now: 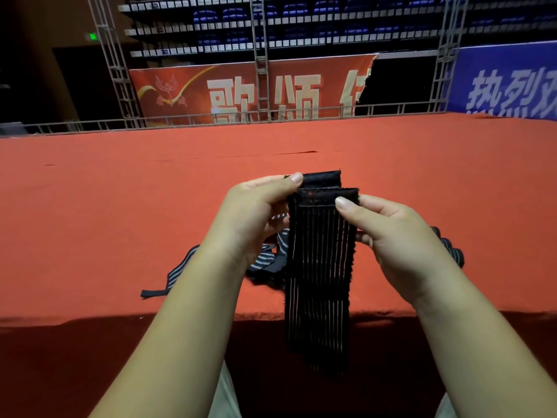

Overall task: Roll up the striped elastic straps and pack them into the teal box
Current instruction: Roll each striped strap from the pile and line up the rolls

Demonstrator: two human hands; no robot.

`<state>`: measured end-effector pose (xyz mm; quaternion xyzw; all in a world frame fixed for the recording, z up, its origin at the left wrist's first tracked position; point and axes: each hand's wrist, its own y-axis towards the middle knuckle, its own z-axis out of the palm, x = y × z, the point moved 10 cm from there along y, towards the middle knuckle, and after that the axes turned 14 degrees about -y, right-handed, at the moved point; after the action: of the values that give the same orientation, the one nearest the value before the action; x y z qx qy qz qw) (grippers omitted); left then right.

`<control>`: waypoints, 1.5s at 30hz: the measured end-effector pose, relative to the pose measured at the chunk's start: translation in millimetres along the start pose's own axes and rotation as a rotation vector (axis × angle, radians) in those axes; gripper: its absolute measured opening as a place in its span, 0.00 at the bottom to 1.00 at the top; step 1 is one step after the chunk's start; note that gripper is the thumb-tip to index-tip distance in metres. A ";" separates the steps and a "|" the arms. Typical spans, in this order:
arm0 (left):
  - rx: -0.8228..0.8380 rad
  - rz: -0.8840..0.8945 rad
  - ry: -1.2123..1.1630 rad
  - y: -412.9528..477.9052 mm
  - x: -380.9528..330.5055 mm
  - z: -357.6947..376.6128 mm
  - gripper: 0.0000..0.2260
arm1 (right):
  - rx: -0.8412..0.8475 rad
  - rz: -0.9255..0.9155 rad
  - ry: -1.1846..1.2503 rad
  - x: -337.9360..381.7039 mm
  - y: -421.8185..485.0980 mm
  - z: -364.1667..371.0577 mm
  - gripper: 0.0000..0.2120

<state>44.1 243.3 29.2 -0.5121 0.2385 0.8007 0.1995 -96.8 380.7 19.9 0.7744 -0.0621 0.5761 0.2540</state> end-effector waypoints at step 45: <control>0.109 0.110 0.089 -8.4 18.8 -2.9 0.08 | -0.296 -0.024 -0.059 -14.4 6.3 -16.4 0.06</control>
<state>43.5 249.8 9.5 -0.5218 0.3182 0.7726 0.1722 -118.1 380.0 12.0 0.7459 -0.1444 0.5344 0.3705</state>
